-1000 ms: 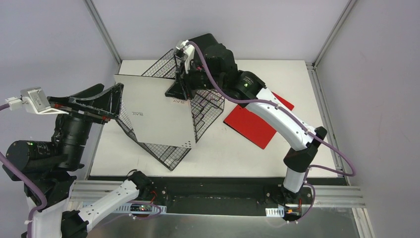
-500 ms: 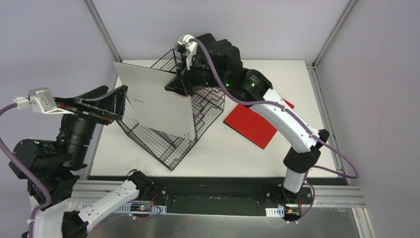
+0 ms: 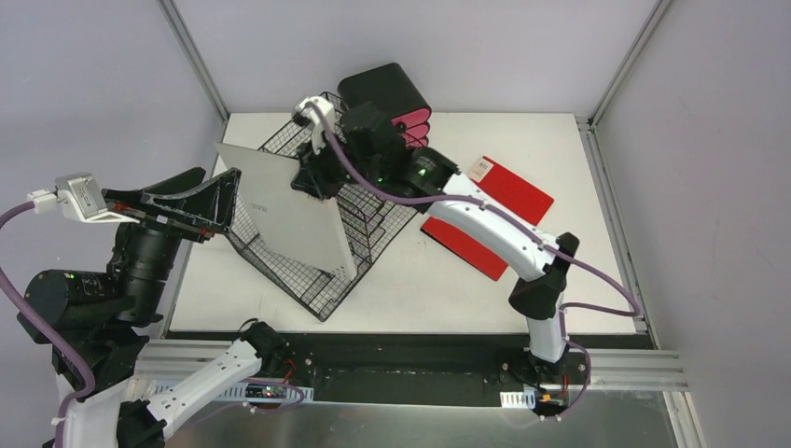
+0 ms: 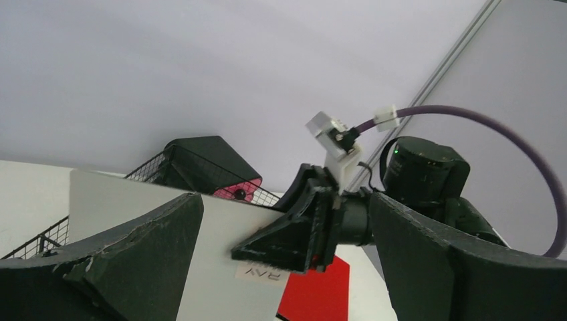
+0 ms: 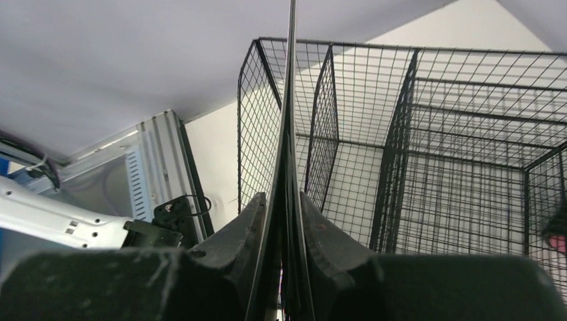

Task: Organize the desk
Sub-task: Place the folder in the storage box.

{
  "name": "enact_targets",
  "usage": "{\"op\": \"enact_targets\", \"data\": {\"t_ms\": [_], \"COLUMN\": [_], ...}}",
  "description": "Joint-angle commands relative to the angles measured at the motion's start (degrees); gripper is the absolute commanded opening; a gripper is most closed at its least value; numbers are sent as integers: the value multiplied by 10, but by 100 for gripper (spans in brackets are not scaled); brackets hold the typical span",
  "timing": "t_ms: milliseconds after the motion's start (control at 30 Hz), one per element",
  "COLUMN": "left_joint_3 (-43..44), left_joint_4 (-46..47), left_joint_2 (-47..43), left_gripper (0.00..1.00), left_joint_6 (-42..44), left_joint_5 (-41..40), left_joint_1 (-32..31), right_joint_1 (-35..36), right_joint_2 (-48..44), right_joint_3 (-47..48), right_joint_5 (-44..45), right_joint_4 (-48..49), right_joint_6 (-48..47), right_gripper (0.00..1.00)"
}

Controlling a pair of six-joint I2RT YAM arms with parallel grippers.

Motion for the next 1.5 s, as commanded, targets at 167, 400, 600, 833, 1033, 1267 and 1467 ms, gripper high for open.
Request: {"op": "enact_targets", "data": {"t_ms": [167, 400, 600, 833, 1033, 1267, 1467], "left_joint_3": [-16, -30, -43, -55, -63, -78, -91], "left_joint_4": [-4, -16, -29, -55, -89, -116, -139], "left_joint_2": [-17, -32, -41, -63, -74, -90, -98], "left_gripper": [99, 99, 99, 99, 99, 99, 99], "left_joint_6": [-16, -21, -31, -37, -40, -49, -58], "left_joint_5": [29, 25, 22, 14, 32, 95, 184], "left_joint_1": [-5, -5, -5, -5, -5, -5, -5], "right_joint_1": [54, 67, 73, 82, 80, 67, 16], "right_joint_2": [25, 65, 115, 147, 118, 20, -64], "right_joint_3": [50, 94, 107, 106, 82, 19, -51], "right_joint_5": [98, 151, 178, 182, 142, 47, -43], "right_joint_4": [96, 117, 115, 106, 81, 40, 12], "right_joint_6": [22, 22, 48, 39, 6, -32, -16], "right_gripper": [0, 0, 0, 15, 60, 100, 100]}}
